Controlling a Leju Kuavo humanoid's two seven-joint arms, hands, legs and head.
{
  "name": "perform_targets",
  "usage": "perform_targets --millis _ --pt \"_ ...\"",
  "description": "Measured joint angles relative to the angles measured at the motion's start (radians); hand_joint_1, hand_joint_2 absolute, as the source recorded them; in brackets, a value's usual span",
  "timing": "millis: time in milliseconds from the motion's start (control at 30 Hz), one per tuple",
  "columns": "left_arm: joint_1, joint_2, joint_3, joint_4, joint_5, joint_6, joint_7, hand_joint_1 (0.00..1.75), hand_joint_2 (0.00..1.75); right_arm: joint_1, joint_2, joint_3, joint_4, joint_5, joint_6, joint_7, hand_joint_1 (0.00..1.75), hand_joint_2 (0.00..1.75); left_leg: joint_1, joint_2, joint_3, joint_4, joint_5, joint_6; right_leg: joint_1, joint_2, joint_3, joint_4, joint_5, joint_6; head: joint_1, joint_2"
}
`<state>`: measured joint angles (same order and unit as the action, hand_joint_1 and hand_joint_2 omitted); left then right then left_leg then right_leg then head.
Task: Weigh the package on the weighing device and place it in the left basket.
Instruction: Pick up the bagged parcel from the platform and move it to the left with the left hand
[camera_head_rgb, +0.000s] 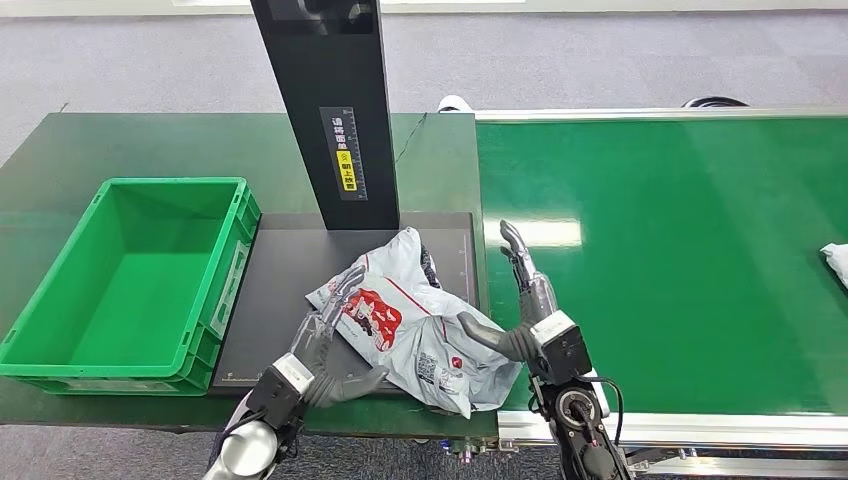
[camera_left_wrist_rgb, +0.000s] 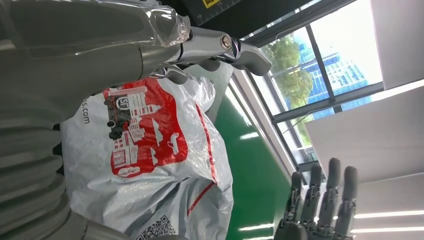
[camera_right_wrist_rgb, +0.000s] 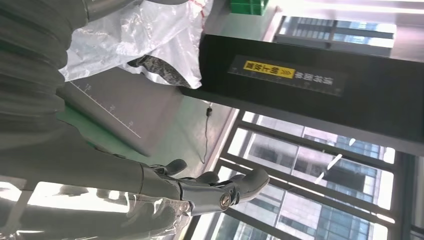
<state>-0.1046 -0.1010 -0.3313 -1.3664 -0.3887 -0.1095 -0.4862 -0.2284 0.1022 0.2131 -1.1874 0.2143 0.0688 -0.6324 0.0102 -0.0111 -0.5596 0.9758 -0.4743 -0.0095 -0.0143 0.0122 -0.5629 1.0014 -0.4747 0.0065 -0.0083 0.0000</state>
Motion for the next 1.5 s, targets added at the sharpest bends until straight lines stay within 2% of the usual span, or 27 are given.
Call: perform_targets --millis 100,200,300,400,533,733,1067,1233,1500 --pt "-0.003 -0.004 -0.017 0.000 -0.047 0.029 0.026 0.00 1.75 0.018 0.008 -0.022 -0.044 -0.032 0.004 -0.012 0.00 1.75 0.000 0.000 0.000 0.000 0.000 0.000 0.000 0.000 0.000 0.000 0.000 0.000 0.000 0.000" --pt "-0.016 -0.011 -0.037 0.002 -0.126 0.096 0.092 0.00 1.75 0.034 0.019 -0.046 -0.092 -0.053 0.003 -0.016 0.00 1.75 0.000 0.000 0.000 0.000 0.000 0.000 0.000 0.000 0.000 0.000 0.000 0.000 0.000 0.000" --pt "-0.049 -0.026 -0.053 0.021 -0.204 0.162 0.169 0.00 1.75 0.047 0.030 -0.063 -0.136 -0.058 0.002 -0.014 0.00 1.75 0.000 0.000 0.000 0.000 0.000 0.000 0.000 0.000 0.000 0.000 0.000 0.000 0.000 0.000" --pt "-0.101 -0.049 -0.064 0.067 -0.243 0.180 0.220 0.00 1.75 0.052 0.042 -0.071 -0.162 -0.056 0.002 -0.008 0.00 1.75 0.000 0.000 0.000 0.000 0.000 0.000 0.000 0.000 0.000 0.000 0.000 0.000 0.000 0.000" --pt "-0.174 -0.083 -0.077 0.152 -0.263 0.165 0.248 0.00 1.75 0.052 0.057 -0.078 -0.172 -0.056 0.001 -0.003 0.00 1.75 0.000 0.000 0.000 0.000 0.000 0.000 0.000 0.000 0.001 0.000 0.000 0.000 0.000 0.000" --pt "-0.242 -0.113 -0.087 0.264 -0.304 0.164 0.294 0.00 1.75 0.049 0.072 -0.083 -0.174 -0.056 -0.009 0.008 0.00 1.75 0.000 0.000 0.000 0.000 0.000 0.000 0.000 0.000 0.000 0.000 0.000 0.000 0.000 0.000" --pt "-0.279 -0.126 -0.092 0.347 -0.331 0.162 0.337 0.00 1.75 0.048 0.078 -0.087 -0.178 -0.056 -0.014 0.013 0.00 1.75 0.000 0.000 0.000 0.000 0.000 0.000 0.000 0.000 0.000 0.000 0.000 0.000 0.000 0.000" --pt "-0.306 -0.130 -0.098 0.428 -0.383 0.102 0.394 0.00 1.75 0.048 0.088 -0.091 -0.178 -0.053 -0.019 0.027 0.00 1.75 0.000 0.000 0.000 0.000 0.000 0.000 0.000 0.000 0.000 0.000 0.000 0.000 0.000 0.000" --pt "-0.379 -0.141 -0.127 0.579 -0.447 0.020 0.409 0.00 1.75 0.036 0.096 -0.096 -0.172 -0.046 -0.020 0.036 0.00 1.75 0.000 -0.001 0.004 0.000 0.000 0.000 0.000 -0.002 0.006 0.000 0.000 0.000 0.000 0.000"
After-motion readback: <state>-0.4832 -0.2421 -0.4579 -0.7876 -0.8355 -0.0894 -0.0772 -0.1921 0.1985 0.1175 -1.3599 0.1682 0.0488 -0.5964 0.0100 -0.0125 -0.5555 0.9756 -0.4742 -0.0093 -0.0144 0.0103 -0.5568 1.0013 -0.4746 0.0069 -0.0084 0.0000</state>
